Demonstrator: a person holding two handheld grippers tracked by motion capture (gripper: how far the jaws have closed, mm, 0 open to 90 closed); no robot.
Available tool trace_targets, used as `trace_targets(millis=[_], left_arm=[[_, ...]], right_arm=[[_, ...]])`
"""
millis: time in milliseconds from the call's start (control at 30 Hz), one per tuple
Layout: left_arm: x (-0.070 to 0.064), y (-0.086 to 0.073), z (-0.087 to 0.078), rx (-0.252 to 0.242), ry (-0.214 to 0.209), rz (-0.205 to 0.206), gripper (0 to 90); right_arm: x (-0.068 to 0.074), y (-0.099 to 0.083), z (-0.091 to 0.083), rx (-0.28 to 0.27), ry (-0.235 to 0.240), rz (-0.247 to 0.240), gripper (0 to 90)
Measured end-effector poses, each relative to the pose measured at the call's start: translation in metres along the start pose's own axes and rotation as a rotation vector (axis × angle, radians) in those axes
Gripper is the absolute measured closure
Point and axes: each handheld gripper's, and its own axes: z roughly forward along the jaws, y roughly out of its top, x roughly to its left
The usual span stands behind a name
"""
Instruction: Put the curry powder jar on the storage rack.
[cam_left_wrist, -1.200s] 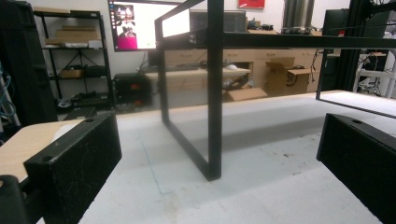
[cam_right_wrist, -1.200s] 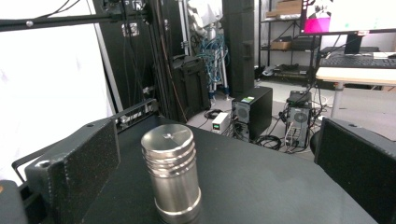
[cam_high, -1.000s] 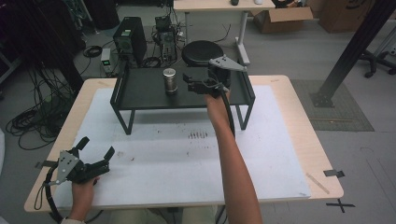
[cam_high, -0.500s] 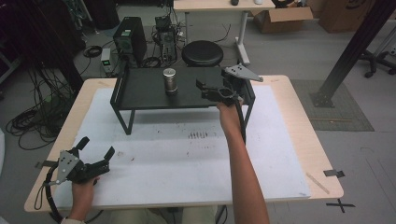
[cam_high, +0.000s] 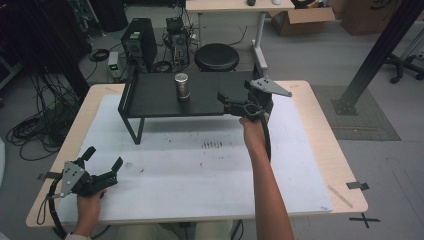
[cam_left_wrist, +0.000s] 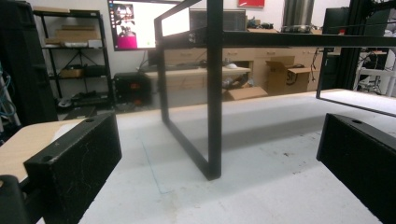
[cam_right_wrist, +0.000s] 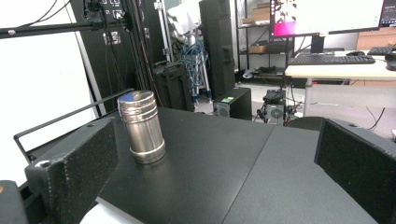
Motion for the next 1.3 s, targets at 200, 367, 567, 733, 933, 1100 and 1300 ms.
trace_targets(millis=[200,367,567,733,933,1100,1300], left_arm=[[0.000,0.000,0.000,0.001,0.000,0.001,0.2],[0.000,0.000,0.000,0.002,0.000,0.002,0.2],[0.000,0.000,0.000,0.001,0.000,0.003,0.2],[0.000,0.000,0.000,0.002,0.000,0.003,0.2],[0.000,0.000,0.000,0.002,0.000,0.003,0.2],[0.000,0.000,0.000,0.001,0.001,0.003,0.2],[0.000,0.000,0.000,0.001,0.001,0.004,0.2]], right_arm=[[-0.001,-0.004,-0.010,-0.012,0.000,0.000,0.0],[-0.003,-0.010,-0.019,-0.013,-0.006,-0.006,0.0],[-0.007,-0.019,-0.029,-0.023,-0.003,0.005,0.0],[-0.009,-0.029,-0.040,-0.033,0.002,-0.001,0.0],[-0.008,-0.041,-0.053,-0.043,0.003,-0.019,0.0],[-0.008,-0.050,-0.061,-0.037,-0.001,-0.036,0.0],[-0.007,-0.061,-0.069,-0.033,-0.011,-0.045,0.0]])
